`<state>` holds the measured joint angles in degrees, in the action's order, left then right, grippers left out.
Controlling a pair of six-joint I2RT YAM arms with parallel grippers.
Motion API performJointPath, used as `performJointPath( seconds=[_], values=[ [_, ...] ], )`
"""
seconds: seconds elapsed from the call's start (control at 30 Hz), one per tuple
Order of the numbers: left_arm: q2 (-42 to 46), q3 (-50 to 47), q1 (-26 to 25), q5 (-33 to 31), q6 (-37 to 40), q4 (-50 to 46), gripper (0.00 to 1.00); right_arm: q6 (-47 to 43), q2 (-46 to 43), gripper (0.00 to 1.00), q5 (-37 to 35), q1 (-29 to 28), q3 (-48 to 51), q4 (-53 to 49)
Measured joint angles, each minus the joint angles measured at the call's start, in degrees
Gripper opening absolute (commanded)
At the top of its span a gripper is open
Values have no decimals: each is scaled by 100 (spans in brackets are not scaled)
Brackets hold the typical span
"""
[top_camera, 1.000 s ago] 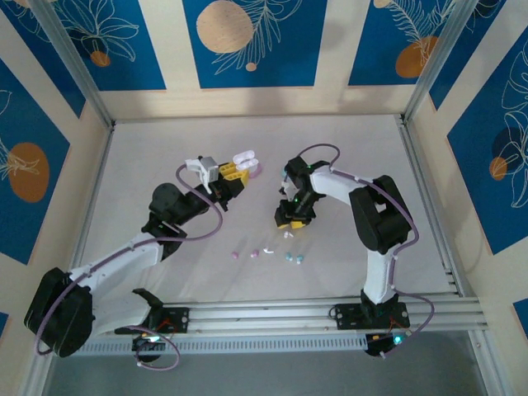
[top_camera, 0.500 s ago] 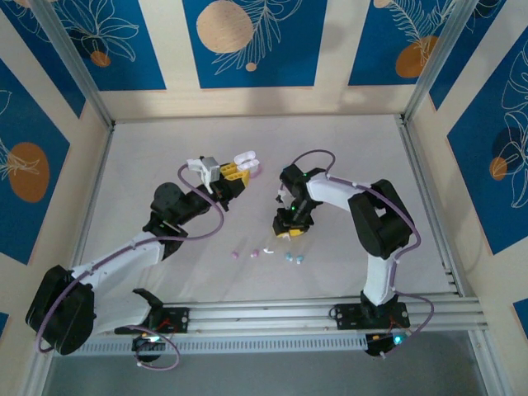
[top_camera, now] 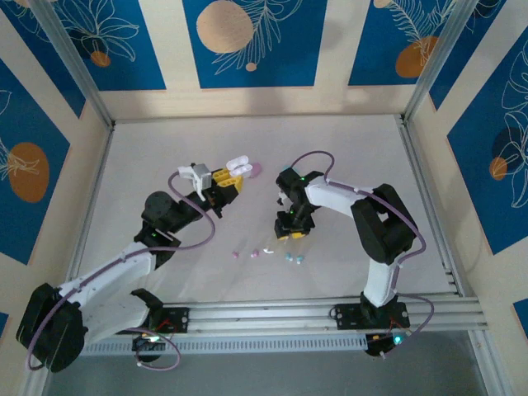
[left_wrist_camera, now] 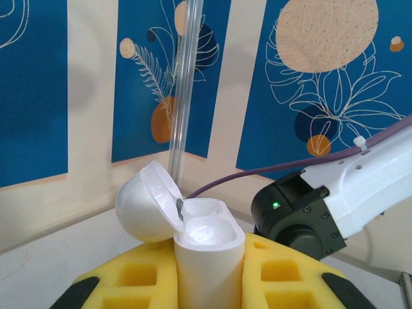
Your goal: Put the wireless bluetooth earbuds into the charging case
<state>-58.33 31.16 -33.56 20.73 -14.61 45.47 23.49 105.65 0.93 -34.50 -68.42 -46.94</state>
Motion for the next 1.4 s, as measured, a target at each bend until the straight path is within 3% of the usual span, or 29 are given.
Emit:
performJointPath(
  seconds=[0.23,0.87,1.4],
  values=[
    [363,-144,0,-133,74,-245,0,385,70,45,-223,-70,-302,-48],
    [339,-251,0,-155,173,-313,0,1445,435,44,-605,-282,-407,-280],
    [334,-369,0,-197,173,-267,0,1604,789,36,-940,-439,-909,-713]
  ],
)
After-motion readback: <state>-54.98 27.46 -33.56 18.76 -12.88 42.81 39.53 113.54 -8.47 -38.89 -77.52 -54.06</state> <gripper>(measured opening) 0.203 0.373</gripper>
